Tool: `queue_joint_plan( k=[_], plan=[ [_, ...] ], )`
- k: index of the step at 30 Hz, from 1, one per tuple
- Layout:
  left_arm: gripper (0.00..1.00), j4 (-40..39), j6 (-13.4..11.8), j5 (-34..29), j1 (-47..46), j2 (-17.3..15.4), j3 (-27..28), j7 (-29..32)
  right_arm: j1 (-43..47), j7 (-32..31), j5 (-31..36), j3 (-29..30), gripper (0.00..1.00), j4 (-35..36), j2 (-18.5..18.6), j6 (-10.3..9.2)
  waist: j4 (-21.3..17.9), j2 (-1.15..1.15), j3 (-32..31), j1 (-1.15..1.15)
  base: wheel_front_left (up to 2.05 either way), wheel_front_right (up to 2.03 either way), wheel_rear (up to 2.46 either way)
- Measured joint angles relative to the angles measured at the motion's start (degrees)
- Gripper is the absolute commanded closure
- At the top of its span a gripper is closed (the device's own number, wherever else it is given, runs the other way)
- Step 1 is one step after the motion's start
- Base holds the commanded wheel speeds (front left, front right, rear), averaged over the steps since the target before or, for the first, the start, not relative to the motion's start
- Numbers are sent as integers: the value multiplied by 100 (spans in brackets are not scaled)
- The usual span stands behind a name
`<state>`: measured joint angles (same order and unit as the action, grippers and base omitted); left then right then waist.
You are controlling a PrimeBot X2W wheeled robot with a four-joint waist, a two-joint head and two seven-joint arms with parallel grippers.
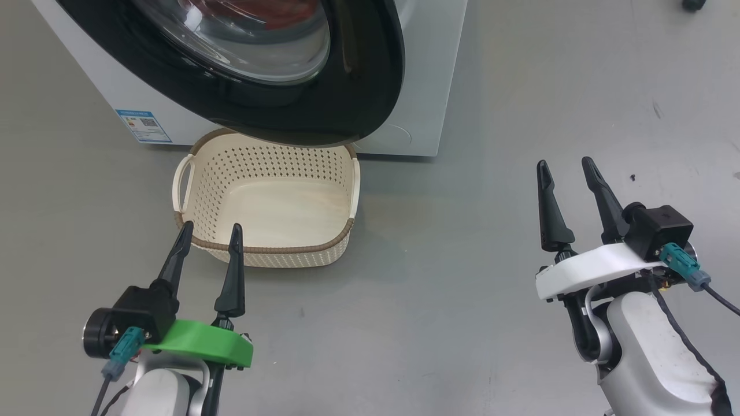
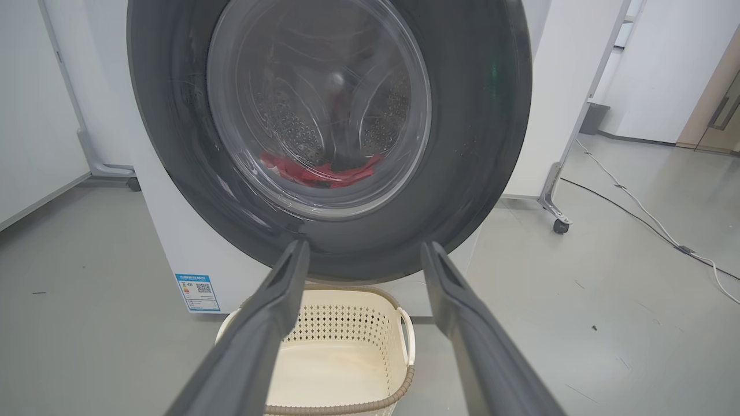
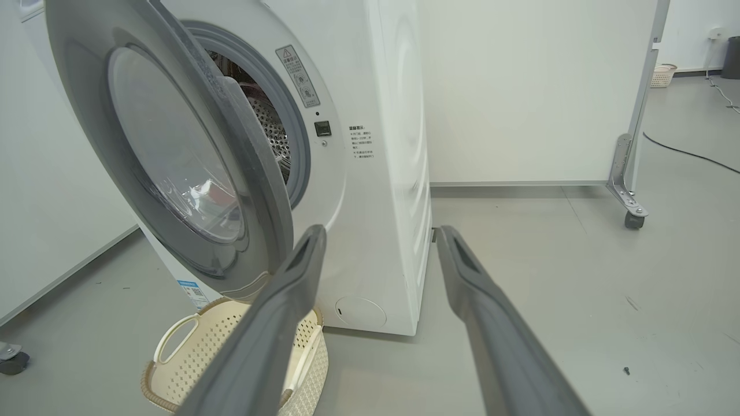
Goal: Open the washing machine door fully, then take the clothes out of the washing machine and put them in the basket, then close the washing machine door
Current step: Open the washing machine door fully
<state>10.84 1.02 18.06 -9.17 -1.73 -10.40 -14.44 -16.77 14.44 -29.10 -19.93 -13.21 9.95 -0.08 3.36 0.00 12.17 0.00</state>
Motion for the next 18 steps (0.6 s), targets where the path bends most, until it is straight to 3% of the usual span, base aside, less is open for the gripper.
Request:
queue_joint_plan(
  k=[18],
  plan=[
    [0, -1, 0, 0, 0, -2, -54, 0, 105, 0, -5, 232, 0, 135, -138, 55, 41, 0, 40, 0, 0, 0, 0]
  ],
)
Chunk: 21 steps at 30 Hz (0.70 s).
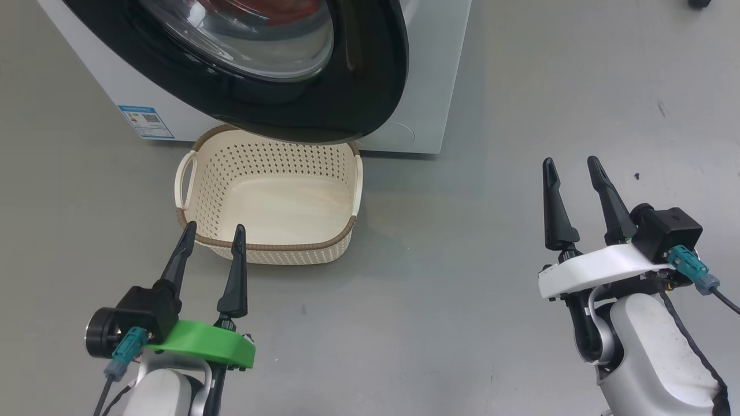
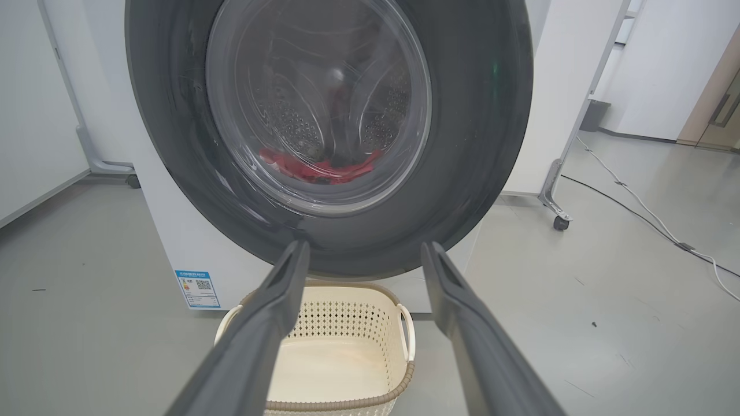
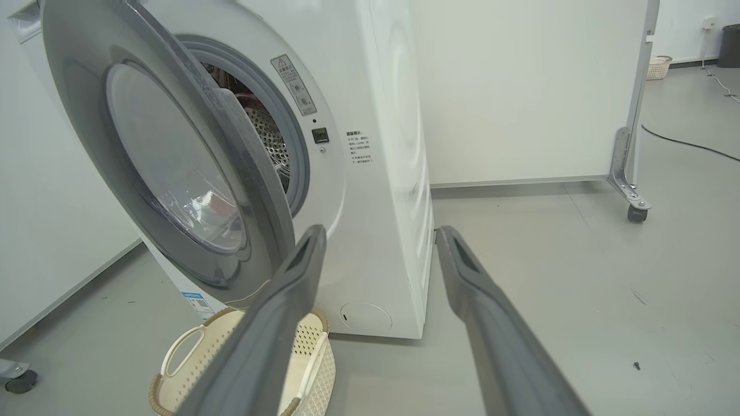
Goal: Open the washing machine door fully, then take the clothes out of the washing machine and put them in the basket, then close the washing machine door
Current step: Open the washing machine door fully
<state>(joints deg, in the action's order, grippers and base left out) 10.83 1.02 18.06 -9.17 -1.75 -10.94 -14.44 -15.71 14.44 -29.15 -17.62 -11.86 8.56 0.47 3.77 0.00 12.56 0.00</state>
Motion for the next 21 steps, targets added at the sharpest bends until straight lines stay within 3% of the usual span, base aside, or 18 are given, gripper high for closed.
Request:
queue_joint_plan(
  k=[11, 21],
  plan=[
    [0, -53, 1, 1, -5, -1, -59, 0, -84, 1, 20, 80, 0, 103, 87, 66, 71, 0, 181, 0, 0, 0, 0],
    [0, -124, 4, 32, -153, -3, -207, 0, -1015, -297, -134, 227, 0, 141, 256, 202, 219, 0, 505, 0, 0, 0, 0]
  ],
)
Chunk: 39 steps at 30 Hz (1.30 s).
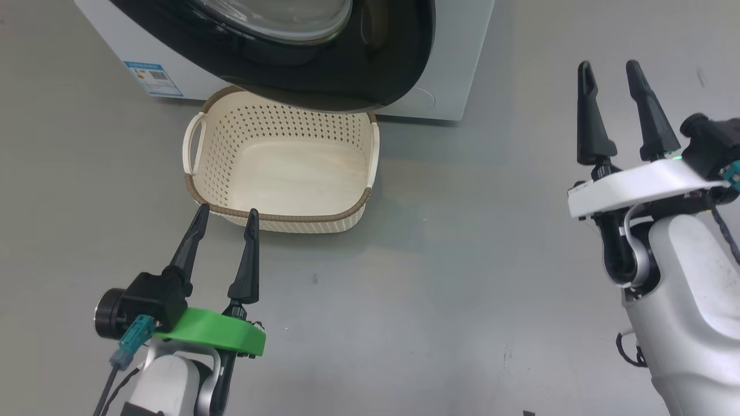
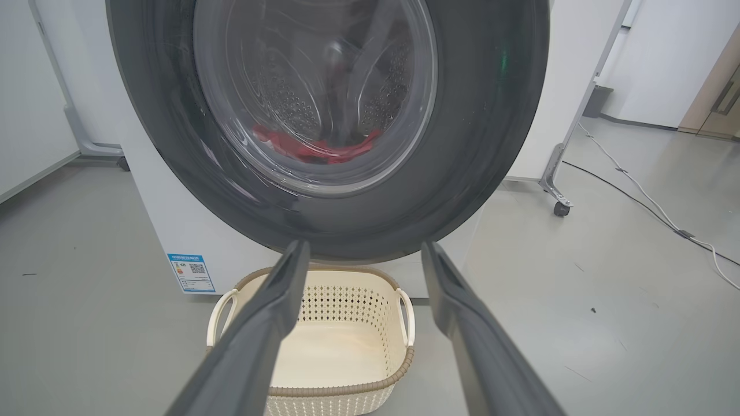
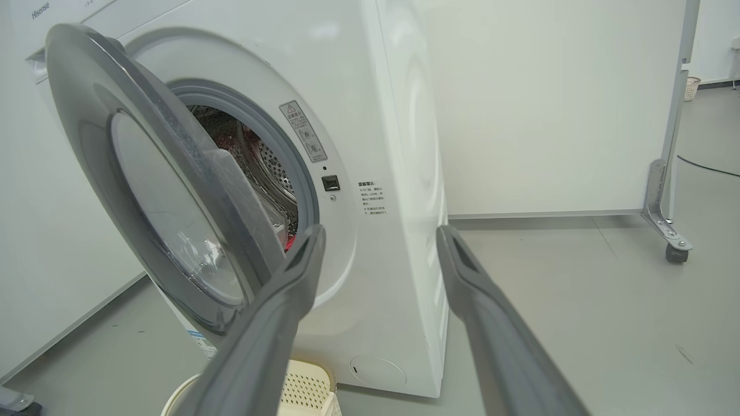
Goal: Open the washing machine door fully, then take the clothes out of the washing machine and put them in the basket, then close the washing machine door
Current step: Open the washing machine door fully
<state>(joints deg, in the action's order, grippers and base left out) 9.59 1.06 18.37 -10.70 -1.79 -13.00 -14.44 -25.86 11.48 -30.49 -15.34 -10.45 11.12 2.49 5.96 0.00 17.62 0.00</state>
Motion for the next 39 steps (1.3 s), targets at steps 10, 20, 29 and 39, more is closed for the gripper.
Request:
queue_joint_plan(
  k=[10, 20, 29, 39],
  plan=[
    [0, -69, 0, 143, -196, 0, -135, 0, -1216, -637, -433, 215, 0, -51, 2, 94, 212, 0, 397, 0, 0, 0, 0],
    [0, -74, 1, 227, -472, 2, -237, 0, -2210, -1394, -1389, 563, 100, -614, -316, 94, 483, 0, 733, 0, 0, 0, 0],
    [0, -40, 9, 290, -559, 4, -344, 0, -2659, -2313, -2931, 999, 100, -1238, -636, 96, 672, 0, 913, 0, 0, 0, 0],
    [0, 11, 26, 330, -611, 8, -374, 0, -3130, -3205, -4210, 1304, 100, -1683, -706, -125, 815, 0, 993, 0, 0, 0, 0]
  ],
)
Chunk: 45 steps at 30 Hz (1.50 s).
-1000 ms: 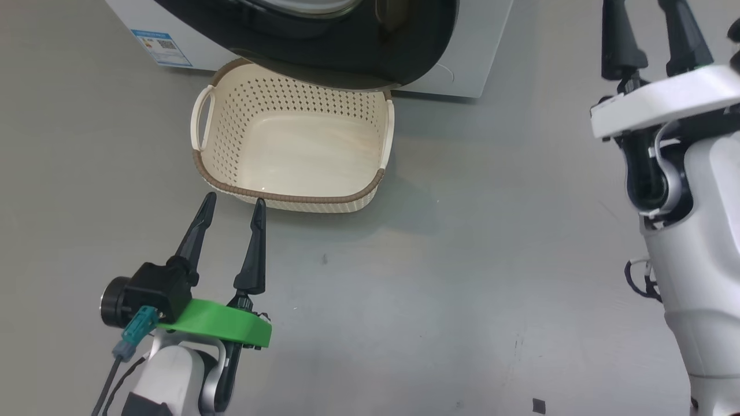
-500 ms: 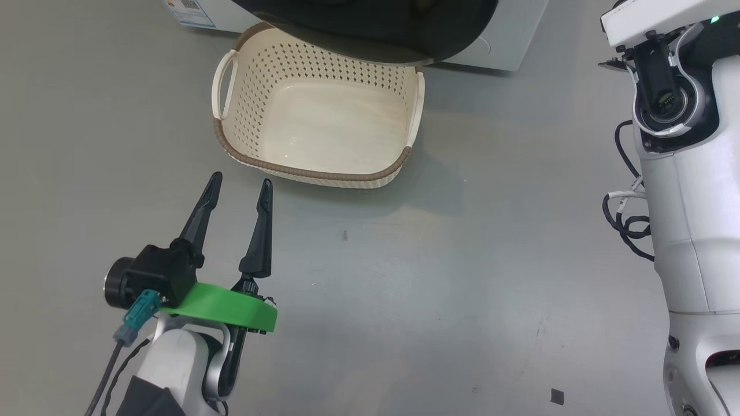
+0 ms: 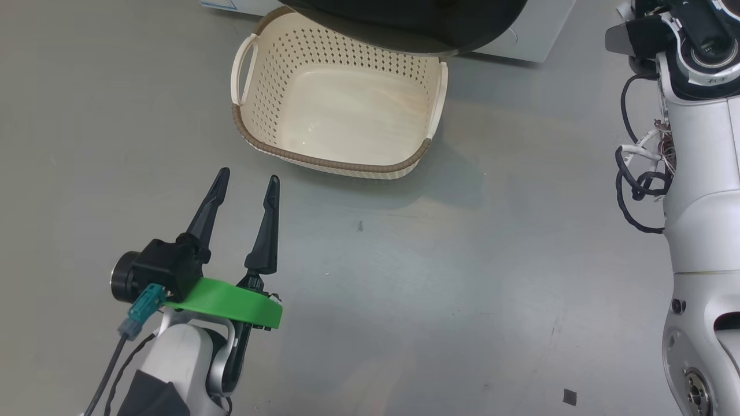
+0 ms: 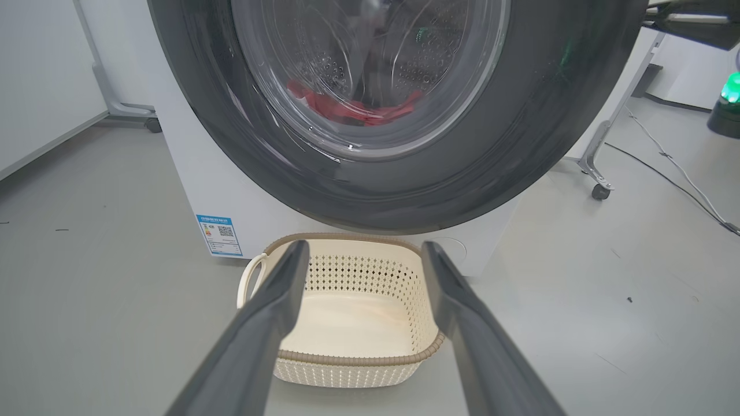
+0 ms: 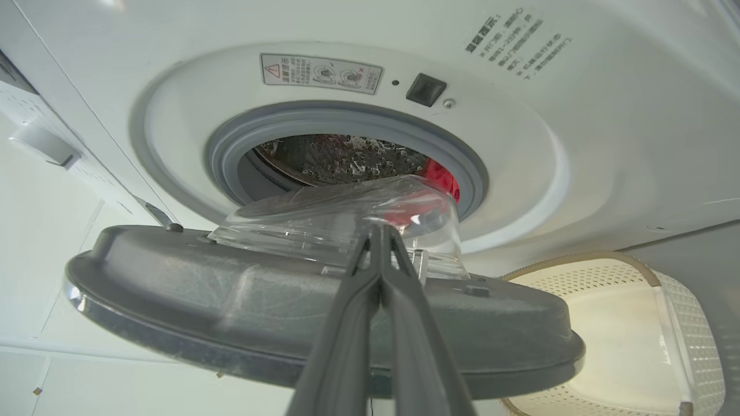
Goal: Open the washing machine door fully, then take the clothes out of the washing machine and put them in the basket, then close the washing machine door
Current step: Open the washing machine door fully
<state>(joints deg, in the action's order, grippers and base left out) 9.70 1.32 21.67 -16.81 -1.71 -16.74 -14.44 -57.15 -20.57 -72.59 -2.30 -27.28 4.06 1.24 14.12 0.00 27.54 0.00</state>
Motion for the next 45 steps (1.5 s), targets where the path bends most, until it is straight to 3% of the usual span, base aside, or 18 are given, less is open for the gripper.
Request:
queue_joint_plan(
  k=[19, 31, 45],
  plan=[
    [0, 64, -1, 0, -2, 1, -100, 0, -471, -1138, -1094, 1, 100, -653, 10, -602, 115, 0, -16, 0, 0, 0, 0],
    [0, 81, -1, 1, -32, 1, -154, 0, -554, -1551, -1857, -105, 100, -922, 58, -744, 173, 0, -26, 0, 0, 0, 0],
    [0, 159, -8, 33, -70, 2, -178, 0, -381, -2112, -2046, -678, 100, -1329, 48, -797, 261, 0, -322, 0, 0, 0, 0]
  ],
)
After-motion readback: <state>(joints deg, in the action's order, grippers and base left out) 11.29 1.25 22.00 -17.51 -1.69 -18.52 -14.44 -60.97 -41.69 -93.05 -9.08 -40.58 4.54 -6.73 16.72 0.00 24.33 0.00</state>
